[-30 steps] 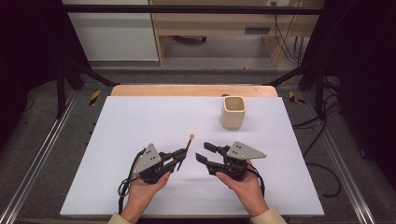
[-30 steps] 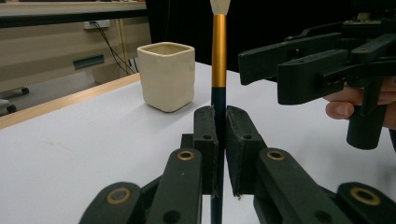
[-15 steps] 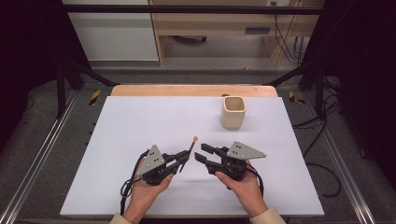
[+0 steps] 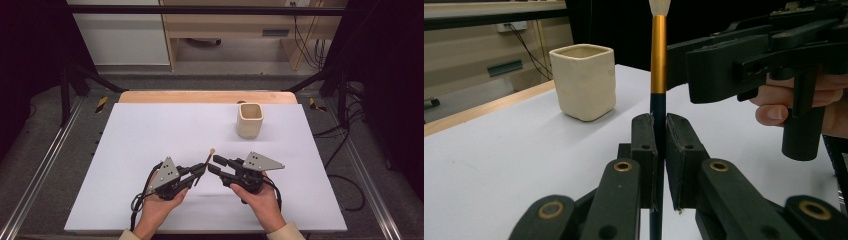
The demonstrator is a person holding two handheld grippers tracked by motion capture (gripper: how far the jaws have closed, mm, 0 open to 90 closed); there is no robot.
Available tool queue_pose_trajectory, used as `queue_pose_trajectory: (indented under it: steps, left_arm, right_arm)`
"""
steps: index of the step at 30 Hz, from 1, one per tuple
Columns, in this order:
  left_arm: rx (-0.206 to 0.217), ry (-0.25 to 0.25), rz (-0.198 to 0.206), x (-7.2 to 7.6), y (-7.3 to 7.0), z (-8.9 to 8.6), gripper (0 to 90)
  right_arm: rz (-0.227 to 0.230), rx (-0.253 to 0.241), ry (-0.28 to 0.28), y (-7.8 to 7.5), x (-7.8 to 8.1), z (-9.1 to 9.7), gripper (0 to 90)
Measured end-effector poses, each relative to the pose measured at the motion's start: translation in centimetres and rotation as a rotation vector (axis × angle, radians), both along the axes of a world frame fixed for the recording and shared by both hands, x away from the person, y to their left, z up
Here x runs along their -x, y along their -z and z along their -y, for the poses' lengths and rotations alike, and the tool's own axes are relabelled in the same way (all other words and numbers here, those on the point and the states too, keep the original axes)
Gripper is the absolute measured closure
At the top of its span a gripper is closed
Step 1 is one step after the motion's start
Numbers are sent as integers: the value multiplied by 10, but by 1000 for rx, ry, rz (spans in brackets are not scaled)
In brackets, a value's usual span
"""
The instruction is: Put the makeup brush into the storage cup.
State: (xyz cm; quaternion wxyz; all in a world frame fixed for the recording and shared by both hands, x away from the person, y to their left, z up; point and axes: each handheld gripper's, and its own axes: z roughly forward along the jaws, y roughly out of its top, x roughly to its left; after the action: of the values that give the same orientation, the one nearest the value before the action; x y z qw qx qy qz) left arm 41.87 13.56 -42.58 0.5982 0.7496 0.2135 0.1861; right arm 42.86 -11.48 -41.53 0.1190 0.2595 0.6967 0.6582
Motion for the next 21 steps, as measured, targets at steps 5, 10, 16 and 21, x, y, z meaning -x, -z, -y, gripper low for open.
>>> queue_pose_trajectory:
  steps: [5,10,16,21]
  left_arm:
    - [-1,5,2,1,0,2,827]
    - [-3,12,1,2,0,3,827]
    - [-2,17,1,2,0,5,827]
    - [-2,20,4,3,-1,5,827]
  right_arm:
    - [1,1,-1,0,0,0,637]
    - [-2,-9,-4,0,0,0,645]
    - [-3,-13,-7,0,0,-1,662]
    - [4,-15,-8,0,0,0,670]
